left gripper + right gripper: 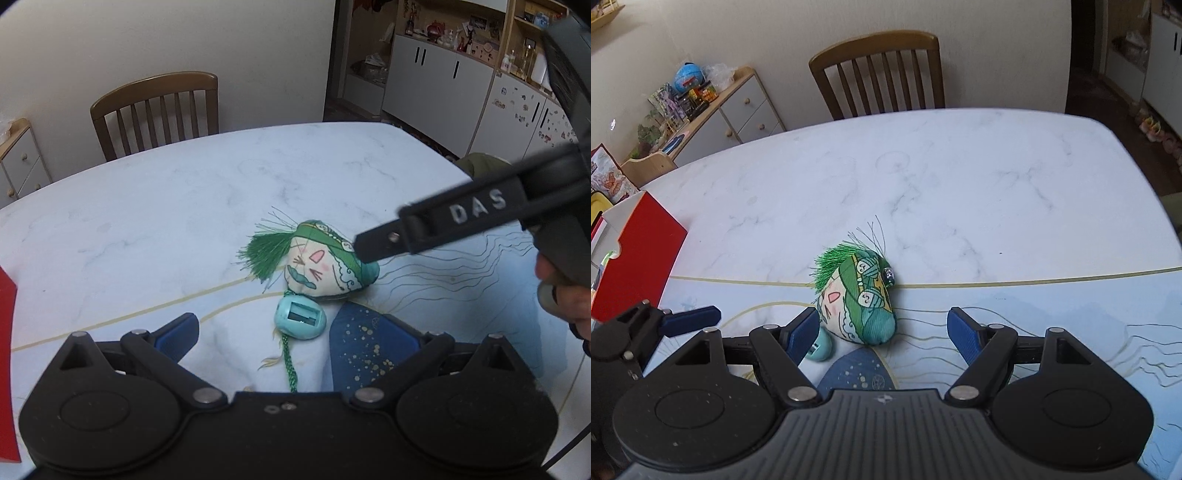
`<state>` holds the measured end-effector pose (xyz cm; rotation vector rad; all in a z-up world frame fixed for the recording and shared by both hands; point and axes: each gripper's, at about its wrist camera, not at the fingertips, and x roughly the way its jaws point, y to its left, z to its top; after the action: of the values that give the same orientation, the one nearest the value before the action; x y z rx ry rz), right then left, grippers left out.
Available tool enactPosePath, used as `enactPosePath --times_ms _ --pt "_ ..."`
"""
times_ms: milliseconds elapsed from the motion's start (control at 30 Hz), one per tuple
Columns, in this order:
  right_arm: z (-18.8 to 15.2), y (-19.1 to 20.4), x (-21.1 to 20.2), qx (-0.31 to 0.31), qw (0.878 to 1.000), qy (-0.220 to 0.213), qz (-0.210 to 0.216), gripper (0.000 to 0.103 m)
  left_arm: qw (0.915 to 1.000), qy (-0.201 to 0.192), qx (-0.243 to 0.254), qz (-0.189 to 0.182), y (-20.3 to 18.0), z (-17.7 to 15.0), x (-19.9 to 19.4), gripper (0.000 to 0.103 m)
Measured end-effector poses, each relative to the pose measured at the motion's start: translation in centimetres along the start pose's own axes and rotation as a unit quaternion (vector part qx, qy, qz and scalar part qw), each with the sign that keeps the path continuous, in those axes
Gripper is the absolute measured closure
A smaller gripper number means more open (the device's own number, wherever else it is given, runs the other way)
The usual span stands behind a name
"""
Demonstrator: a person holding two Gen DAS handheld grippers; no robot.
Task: Organize objects
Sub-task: 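Grasp the teal keychain with left tool while right tool grasps the green-haired plush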
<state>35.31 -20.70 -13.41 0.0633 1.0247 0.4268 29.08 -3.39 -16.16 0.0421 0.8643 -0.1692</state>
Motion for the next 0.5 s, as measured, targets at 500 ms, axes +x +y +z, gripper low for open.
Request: enactPosePath --times_ms 500 --pt "0.9 0.5 4.1 -0.012 0.999 0.030 0.025 0.027 0.9989 0.000 0.046 0.007 -1.8 -0.1 2.6 0.014"
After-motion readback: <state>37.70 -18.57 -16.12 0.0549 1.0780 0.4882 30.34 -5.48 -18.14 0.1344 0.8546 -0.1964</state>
